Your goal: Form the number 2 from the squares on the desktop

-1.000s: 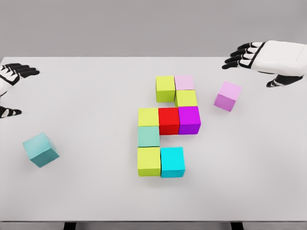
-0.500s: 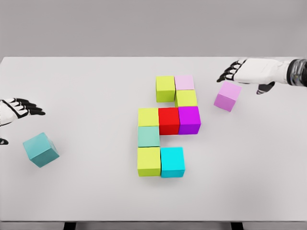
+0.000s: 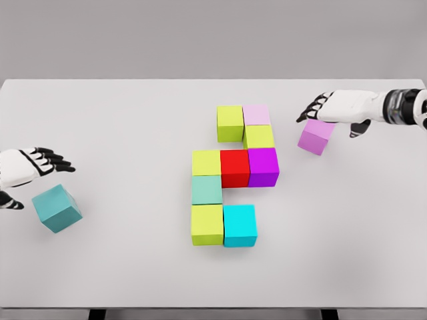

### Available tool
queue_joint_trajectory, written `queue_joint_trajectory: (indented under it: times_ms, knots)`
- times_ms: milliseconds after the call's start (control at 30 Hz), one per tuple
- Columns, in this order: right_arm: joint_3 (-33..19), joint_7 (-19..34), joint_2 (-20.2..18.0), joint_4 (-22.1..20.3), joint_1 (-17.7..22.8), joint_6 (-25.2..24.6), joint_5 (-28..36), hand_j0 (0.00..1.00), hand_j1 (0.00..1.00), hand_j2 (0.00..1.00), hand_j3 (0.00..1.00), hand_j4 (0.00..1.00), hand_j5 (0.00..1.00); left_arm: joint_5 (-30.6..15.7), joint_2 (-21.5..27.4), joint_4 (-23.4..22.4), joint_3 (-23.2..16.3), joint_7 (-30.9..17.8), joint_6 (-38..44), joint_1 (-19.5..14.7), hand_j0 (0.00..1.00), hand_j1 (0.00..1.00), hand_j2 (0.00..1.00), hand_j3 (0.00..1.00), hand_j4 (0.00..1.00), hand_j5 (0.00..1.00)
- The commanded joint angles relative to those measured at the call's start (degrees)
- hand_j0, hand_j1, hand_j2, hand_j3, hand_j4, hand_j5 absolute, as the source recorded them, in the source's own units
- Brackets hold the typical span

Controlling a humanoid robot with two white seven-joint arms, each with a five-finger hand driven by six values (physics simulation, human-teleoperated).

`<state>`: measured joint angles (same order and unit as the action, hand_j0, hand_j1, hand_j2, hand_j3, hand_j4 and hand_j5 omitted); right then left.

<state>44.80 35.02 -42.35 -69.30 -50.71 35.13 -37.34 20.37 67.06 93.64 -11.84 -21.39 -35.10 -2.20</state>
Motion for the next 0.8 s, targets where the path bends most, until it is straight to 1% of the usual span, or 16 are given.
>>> queue_joint_trajectory:
  times_ms: [0,100,233,367,500,533,567,600,633,667,700,767]
  knots:
    - [0.0,0.0,0.9,0.9,0.0,-0.1,-1.4,1.0,1.0,1.0,1.0,1.0,1.0,2.0,-1.1,0.0,0.0,0.0,0.1,0.0,1.0,1.0,1.0,1.0,1.0,1.0]
    - [0.0,0.0,2.5,3.5,0.0,-0.1,-3.7,1.0,1.0,1.0,1.0,1.0,1.0,2.9,-1.8,0.0,0.0,0.0,0.1,0.0,1.0,1.0,1.0,1.0,1.0,1.0]
    - [0.0,0.0,3.7,4.8,0.0,-0.1,-5.2,1.0,1.0,1.0,1.0,1.0,1.0,4.4,-2.3,0.1,-0.6,0.0,0.1,0.0,1.0,1.0,1.0,1.0,1.0,1.0]
    - [0.0,0.0,4.7,5.4,0.0,-0.1,-6.3,1.0,1.0,1.0,1.0,1.0,1.0,5.0,-2.6,0.1,-0.9,0.0,0.1,0.1,1.0,1.0,1.0,1.0,1.0,1.0]
    - [0.4,0.0,5.3,5.5,0.1,-0.1,-7.7,1.0,1.0,1.0,1.0,1.0,1.0,6.7,-4.1,0.1,-0.9,0.0,0.1,0.0,0.99,0.99,0.99,0.99,0.99,0.99]
    - [0.4,0.0,5.5,5.5,0.1,-0.1,-7.8,0.97,0.97,0.97,0.97,0.97,0.97,7.1,-4.2,0.1,-0.9,0.0,0.1,0.1,0.99,0.99,0.99,0.99,0.99,0.99]
    - [0.4,0.0,5.4,5.4,0.1,-0.1,-7.8,0.85,0.85,0.85,0.85,0.85,0.85,7.4,-4.3,0.1,-0.9,0.0,0.1,0.1,0.99,0.99,0.99,0.99,0.99,0.99]
    - [0.4,0.0,5.5,5.4,0.1,-0.1,-7.7,0.77,0.77,0.77,0.77,0.77,0.77,7.7,-4.6,0.1,-0.9,0.0,0.1,0.0,0.99,0.99,0.99,0.99,0.99,0.99]
    - [0.5,0.0,5.4,5.3,0.1,-0.1,-7.7,0.63,0.63,0.63,0.63,0.63,0.63,7.7,-4.8,0.1,-0.9,0.0,0.1,0.1,0.99,0.99,0.99,0.99,0.99,0.99]
    - [0.5,0.0,5.5,5.3,0.1,-0.1,-7.7,0.52,0.52,0.52,0.52,0.52,0.52,7.7,-4.8,0.2,-0.9,0.0,0.1,0.1,0.99,0.99,0.99,0.99,0.99,0.99]
    - [0.8,0.0,5.5,5.3,0.1,-0.1,-7.7,0.46,0.46,0.46,0.46,0.46,0.46,7.8,-4.8,0.2,-1.1,0.0,0.1,0.2,0.99,0.99,0.99,0.99,0.99,0.99]
    - [0.7,0.0,5.4,5.4,0.1,-0.1,-7.5,0.46,0.46,0.46,0.46,0.46,0.46,7.8,-4.7,0.2,-1.7,0.0,0.1,0.2,0.99,0.99,0.99,0.99,0.99,0.99]
